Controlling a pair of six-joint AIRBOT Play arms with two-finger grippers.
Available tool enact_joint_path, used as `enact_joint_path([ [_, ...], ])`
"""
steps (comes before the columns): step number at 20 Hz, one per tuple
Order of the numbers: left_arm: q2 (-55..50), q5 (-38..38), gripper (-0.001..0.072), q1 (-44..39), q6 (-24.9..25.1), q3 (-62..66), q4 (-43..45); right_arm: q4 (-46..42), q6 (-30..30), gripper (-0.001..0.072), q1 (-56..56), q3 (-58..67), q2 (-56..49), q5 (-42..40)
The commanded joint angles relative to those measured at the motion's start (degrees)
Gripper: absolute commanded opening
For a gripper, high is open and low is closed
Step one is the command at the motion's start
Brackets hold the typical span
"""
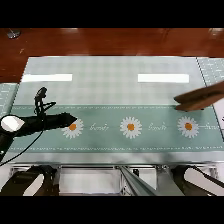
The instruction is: Fold the shirts.
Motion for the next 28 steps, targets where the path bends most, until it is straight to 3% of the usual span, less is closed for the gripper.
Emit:
enact_joint_path([
  [1,-0.04,0.39,0.0026,-0.04,0.04,-0.02,0.02,-7.61,0.26,0.0023,-10.51,-14.49,9.62,-1.18],
  [7,-0.04,2.69,0.0026,-0.04,0.02,-0.02,0.02,-23.32,3.02,0.0035,-27.12,-42.07,28.74,-5.09],
  [8,-0.04,3.02,0.0026,-0.02,0.02,-0.02,0.02,-24.52,5.7,0.0198,-28.81,-46.27,31.41,-5.86],
  [9,-0.13,3.3,0.0026,-0.02,0.02,-0.02,0.02,-24.55,6.21,0.0447,-29.77,-49.22,32.94,-6.47],
  [10,-0.31,3.45,0.0026,-0.02,0.02,-0.02,0.02,-24.57,5.99,0.0627,-30.08,-50.9,33.44,-7.06],
  [11,-0.59,3.48,0.0026,-0.02,0.02,0.0,0.02,-24.11,5.55,0.0629,-30.05,-50.95,33.14,-7.52],
  [14,-1.29,7.1,0.0025,0.79,3.34,1.11,1.42,-13.49,5.57,0.059,-30.05,-47.34,32.37,-13.81],
  [15,-1.75,8.39,0.0025,2.14,3.21,2.91,1.77,-6.43,5.09,0.0451,-29.79,-45.03,31.08,-17.2],
  [17,-4.2,7.87,0.0025,5.75,3.21,11.19,1.73,10.4,0.04,0.0101,-26.82,-39.69,26.6,-22.29],
  [18,-6.08,6.88,0.0024,6.56,3.19,16.83,1.7,20.5,-3.82,0.0023,-23.3,-36.63,23.65,-25.51],
  [20,-11.32,2.86,0.0024,5.46,3.19,31.21,1.68,31.67,-6.82,0.0023,-11.15,-30.27,18.05,-32.61],
  [22,-16.79,-1.97,0.0024,1.7,3.19,44.72,1.79,29.11,-10.1,0.0023,4.98,-23.93,12.85,-37.35],
  [25,-21.55,-4.0,0.0024,-4.92,0.37,50.93,2.29,13.05,-13.9,0.0023,27.34,-22.34,6.49,-39.12],
  [26,-22.4,-4.57,0.0024,-6.82,-0.44,49.64,5.51,5.81,-12.48,0.0024,32.72,-23.34,4.35,-38.01],
  [28,-24.61,-4.85,0.0024,-10.1,-8.15,44.61,17.62,-4.35,-7.48,0.0024,39.95,-27.87,0.02,-38.34],
])
